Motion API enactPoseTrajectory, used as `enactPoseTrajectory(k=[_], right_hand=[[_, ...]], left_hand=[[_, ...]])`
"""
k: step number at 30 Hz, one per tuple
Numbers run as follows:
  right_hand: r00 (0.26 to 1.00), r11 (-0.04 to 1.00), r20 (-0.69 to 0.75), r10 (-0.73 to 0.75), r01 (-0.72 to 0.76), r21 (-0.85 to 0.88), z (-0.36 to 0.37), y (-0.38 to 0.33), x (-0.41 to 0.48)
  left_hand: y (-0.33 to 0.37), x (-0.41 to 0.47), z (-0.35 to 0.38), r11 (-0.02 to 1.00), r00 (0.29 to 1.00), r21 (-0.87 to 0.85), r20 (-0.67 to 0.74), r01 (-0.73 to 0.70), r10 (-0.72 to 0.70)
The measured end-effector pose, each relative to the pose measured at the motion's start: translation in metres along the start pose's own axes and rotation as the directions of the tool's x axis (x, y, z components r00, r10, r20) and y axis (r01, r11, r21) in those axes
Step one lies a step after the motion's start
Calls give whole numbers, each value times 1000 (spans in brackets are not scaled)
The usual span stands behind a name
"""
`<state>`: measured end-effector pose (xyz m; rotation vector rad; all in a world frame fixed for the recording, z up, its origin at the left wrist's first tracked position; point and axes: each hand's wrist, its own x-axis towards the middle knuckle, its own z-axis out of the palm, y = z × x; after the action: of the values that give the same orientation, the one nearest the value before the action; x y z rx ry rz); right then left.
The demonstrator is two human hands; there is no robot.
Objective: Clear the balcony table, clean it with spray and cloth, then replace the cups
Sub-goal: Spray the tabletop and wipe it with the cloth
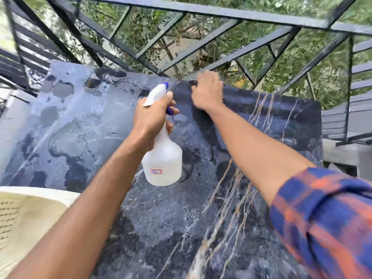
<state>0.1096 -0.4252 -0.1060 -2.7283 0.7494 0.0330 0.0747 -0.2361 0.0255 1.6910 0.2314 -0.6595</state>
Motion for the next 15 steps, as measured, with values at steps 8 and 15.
enactPoseTrajectory(k=[8,15], right_hand=[[949,945,-90,-303,311,100,8,34,-90],[925,929,-117,362,-368,-35,-27,121,-38]], left_hand=[[-3,-8,9,999,999,38,35,-28,26],[-13,-20,22,999,996,43,87,-26,22]])
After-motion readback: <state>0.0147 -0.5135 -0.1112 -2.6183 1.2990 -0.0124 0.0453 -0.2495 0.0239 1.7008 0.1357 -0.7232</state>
